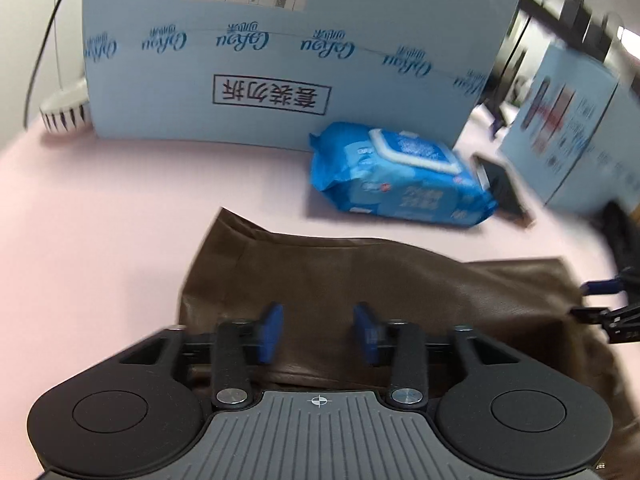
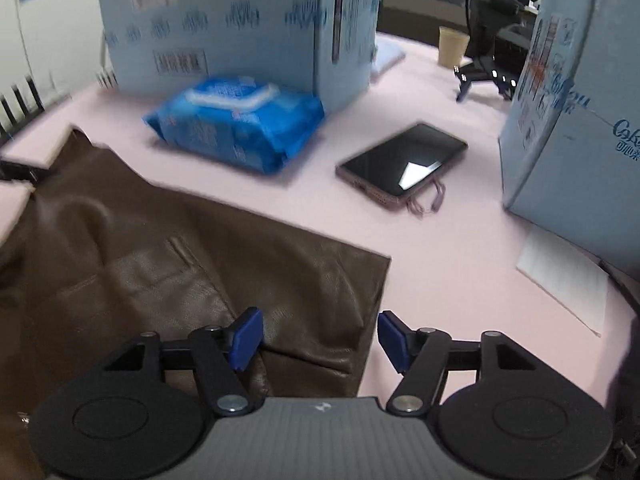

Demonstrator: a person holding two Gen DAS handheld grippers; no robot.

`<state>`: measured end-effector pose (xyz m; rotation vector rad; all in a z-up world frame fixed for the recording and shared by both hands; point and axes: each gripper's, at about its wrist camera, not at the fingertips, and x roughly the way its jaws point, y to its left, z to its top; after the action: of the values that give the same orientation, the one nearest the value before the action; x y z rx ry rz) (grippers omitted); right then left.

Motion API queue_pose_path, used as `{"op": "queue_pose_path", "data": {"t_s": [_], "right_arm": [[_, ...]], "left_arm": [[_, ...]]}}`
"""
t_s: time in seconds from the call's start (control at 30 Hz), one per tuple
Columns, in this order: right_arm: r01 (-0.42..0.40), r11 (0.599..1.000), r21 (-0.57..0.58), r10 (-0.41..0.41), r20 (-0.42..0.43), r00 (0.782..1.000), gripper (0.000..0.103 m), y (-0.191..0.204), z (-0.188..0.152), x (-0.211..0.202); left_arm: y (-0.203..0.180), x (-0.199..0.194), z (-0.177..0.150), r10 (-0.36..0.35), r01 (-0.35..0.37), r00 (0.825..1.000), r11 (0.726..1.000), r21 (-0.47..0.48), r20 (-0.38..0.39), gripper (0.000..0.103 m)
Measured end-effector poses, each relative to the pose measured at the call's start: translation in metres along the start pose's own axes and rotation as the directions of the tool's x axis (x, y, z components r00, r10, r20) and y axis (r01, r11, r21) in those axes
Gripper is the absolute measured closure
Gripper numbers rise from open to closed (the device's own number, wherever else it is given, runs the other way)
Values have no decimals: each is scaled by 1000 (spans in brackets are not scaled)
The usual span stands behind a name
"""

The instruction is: Fold clothes

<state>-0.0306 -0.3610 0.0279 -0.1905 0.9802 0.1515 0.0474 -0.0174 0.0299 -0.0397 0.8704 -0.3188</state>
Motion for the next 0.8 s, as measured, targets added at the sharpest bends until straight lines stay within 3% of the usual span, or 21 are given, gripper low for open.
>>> {"op": "queue_pose_path", "data": {"t_s": [0.03,0.07,0.13,0.2,0.3,0.4,0.53,0.6,0.7,0.8], "right_arm": [[-3,1000,0,3,5,1000,51,0,-1,2],[-8,1000,-20,9,24,1000,70,4,-3,1],[21,997,-69,-19,33,999,87,11,-4,-1],[-15,999,-35,15,9,1000,91,6,-4,-1],[-72,996,48,69,68,995,96,-8,-6,-17],[-222,955,198,195,146,970,98,-27,-4,-36],[-411,788,459,305,289,907,100,-67,-1,-32],[-536,627,566,342,418,842,100,-89,0,-23],[-653,447,611,351,552,757,100,-109,6,-9],[-714,346,609,311,643,700,100,-125,21,4]], "left_arm": [[3,4,-1,10,-10,1000,1000,-13,-22,55],[6,8,-3,14,-15,999,999,-30,-43,55],[12,10,-8,3,-5,999,999,-54,-42,55],[18,10,-12,-10,7,999,998,-68,-36,55],[19,8,-13,-7,5,999,998,-70,-40,55],[23,4,-14,-18,15,1000,996,-86,-25,55],[25,-5,-11,-21,25,999,993,-115,30,55],[24,-15,-6,-45,55,995,992,-116,90,55],[19,-21,2,-57,69,990,994,-84,132,55],[16,-19,8,-59,70,988,995,-73,141,55]]}}
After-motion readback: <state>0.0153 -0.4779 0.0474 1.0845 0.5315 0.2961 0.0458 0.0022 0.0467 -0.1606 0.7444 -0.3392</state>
